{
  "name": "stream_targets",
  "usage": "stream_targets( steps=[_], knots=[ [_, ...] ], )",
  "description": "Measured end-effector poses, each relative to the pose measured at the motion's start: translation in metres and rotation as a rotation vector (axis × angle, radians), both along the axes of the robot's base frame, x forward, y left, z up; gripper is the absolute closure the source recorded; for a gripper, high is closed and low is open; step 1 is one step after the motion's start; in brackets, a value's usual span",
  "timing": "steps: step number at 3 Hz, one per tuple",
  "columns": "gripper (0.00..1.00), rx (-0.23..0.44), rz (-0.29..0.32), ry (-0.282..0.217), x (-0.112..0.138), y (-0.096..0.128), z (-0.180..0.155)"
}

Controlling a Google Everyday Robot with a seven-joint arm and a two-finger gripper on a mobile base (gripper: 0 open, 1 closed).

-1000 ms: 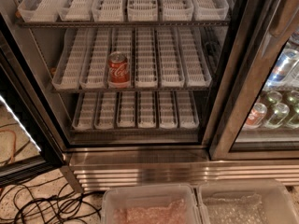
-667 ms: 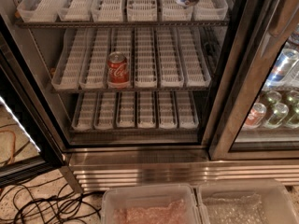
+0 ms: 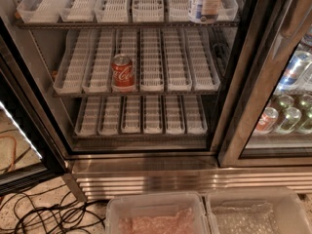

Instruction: Pick blue plastic bottle from top shelf of fridge

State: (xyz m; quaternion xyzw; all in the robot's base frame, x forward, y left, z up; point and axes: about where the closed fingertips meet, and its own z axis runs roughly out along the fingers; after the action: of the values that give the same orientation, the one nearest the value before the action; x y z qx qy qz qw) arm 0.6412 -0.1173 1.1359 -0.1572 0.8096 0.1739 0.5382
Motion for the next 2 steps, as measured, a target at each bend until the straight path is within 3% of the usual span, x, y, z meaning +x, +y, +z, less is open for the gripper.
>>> stream_targets(
  steps=[1,2],
  knots=[
    [1.00,0.000,0.000,0.000,0.000,0.000,0.000],
    [1.00,0.038,0.020,0.057,-0.010,0.004,-0.012]
  ],
)
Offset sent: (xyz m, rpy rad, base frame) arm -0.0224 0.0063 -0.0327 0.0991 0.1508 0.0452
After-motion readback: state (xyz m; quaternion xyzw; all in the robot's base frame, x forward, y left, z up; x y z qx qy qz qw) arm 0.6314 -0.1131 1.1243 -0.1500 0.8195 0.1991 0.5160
